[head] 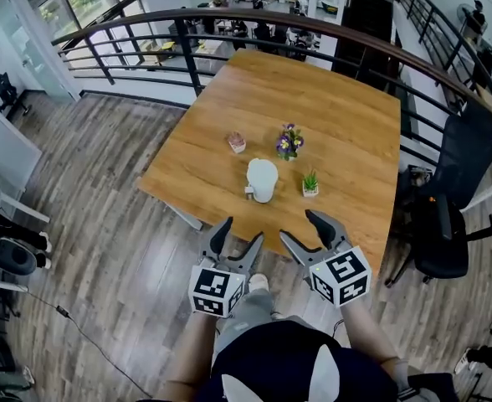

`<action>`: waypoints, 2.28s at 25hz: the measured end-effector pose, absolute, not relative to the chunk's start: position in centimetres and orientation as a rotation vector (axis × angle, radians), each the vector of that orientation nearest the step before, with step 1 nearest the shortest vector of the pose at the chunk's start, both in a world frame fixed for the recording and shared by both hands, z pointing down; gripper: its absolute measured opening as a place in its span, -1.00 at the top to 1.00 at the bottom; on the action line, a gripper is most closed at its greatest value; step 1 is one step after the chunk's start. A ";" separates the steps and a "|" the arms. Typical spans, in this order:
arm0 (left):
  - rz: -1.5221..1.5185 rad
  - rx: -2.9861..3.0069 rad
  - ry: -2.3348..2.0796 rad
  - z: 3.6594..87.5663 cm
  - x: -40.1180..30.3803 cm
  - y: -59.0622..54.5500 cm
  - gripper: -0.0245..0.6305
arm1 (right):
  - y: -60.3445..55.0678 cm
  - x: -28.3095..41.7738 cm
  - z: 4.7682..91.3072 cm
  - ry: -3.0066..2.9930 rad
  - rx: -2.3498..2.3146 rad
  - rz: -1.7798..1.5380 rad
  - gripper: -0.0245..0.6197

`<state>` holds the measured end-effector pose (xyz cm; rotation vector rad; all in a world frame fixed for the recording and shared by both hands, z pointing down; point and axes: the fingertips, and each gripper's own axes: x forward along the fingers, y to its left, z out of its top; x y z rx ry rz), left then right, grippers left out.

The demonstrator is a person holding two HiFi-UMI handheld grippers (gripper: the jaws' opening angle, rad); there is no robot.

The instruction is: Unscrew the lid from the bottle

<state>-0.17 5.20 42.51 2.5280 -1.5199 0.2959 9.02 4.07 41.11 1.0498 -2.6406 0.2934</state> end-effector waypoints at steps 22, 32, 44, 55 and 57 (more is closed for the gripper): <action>0.626 2.524 -1.320 53.4 -2.0 -7.5 -0.06 | -9.6 4.7 47.4 -2.410 1.003 0.464 -0.27; 0.792 2.609 -1.171 57.2 -0.1 -10.6 -0.08 | -13.3 2.4 50.9 -2.266 1.029 0.544 -0.50; 0.925 2.621 -1.143 60.7 0.4 -12.2 -0.08 | -15.1 0.8 55.1 -2.143 0.929 0.554 -0.46; 0.927 2.632 -1.075 61.5 0.7 -12.4 -0.01 | -14.6 0.2 55.0 -2.156 0.879 0.576 -0.33; 0.927 2.632 -1.058 61.4 0.7 -12.5 -0.01 | -14.6 0.2 54.7 -2.185 0.863 0.555 -0.32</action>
